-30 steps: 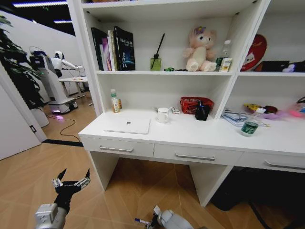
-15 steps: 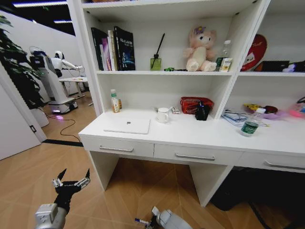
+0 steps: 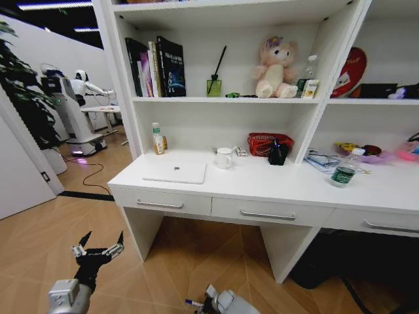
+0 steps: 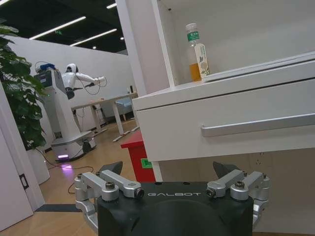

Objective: Organize the objects on the table.

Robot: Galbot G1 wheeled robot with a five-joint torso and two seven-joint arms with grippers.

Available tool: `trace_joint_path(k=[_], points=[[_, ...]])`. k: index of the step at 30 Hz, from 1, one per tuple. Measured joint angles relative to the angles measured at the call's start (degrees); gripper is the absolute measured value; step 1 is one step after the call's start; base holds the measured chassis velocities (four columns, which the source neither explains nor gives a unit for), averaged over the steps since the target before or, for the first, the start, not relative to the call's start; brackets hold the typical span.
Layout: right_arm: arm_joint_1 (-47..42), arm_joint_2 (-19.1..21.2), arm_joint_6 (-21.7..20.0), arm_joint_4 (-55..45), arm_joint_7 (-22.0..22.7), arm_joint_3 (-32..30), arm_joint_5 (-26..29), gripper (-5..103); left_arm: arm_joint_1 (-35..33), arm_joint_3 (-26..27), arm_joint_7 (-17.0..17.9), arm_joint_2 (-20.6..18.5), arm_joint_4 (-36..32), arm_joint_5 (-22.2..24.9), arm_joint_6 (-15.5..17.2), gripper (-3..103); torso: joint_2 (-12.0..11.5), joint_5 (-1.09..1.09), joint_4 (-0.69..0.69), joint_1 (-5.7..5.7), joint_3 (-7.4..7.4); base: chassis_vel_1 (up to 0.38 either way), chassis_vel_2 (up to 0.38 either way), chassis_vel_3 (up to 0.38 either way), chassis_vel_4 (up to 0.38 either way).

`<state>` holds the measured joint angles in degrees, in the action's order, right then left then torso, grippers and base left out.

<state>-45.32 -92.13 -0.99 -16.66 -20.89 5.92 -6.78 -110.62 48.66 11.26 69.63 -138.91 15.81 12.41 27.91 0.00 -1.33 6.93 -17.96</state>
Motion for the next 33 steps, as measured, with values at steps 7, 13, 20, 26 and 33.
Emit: trace_joint_path(k=[7,13,20,26,33], points=[[-0.1,0.0,0.1,-0.2,-0.1,0.2,0.8,100,0.0,0.0,0.0,0.0,0.0,0.0,0.0,100,0.0,-0.01,0.01,0.02,-0.01,0.058,0.126,-0.056,-0.141],[-1.4,-0.1,0.0,-1.3,-0.9,1.4,1.2,100,0.0,0.0,0.0,0.0,0.0,0.0,0.0,100,0.0,0.00,0.01,0.03,-0.01,0.049,0.082,-0.045,-0.093],[-1.0,0.0,-0.2,0.5,0.1,1.0,0.9,100,0.0,0.0,0.0,0.0,0.0,0.0,0.0,100,0.0,0.00,-0.01,0.01,-0.01,-0.008,-0.021,0.007,0.018],[0.2,0.0,-0.4,1.8,1.0,0.6,0.9,100,0.0,0.0,0.0,0.0,0.0,0.0,0.0,100,0.0,0.00,0.00,0.01,-0.01,0.000,0.000,0.000,0.000],[0.5,0.0,-1.2,2.9,1.7,0.4,-0.1,92,0.0,0.0,0.0,0.0,0.0,0.0,0.0,100,0.0,0.00,0.00,0.01,-0.01,0.000,0.000,0.000,0.000]])
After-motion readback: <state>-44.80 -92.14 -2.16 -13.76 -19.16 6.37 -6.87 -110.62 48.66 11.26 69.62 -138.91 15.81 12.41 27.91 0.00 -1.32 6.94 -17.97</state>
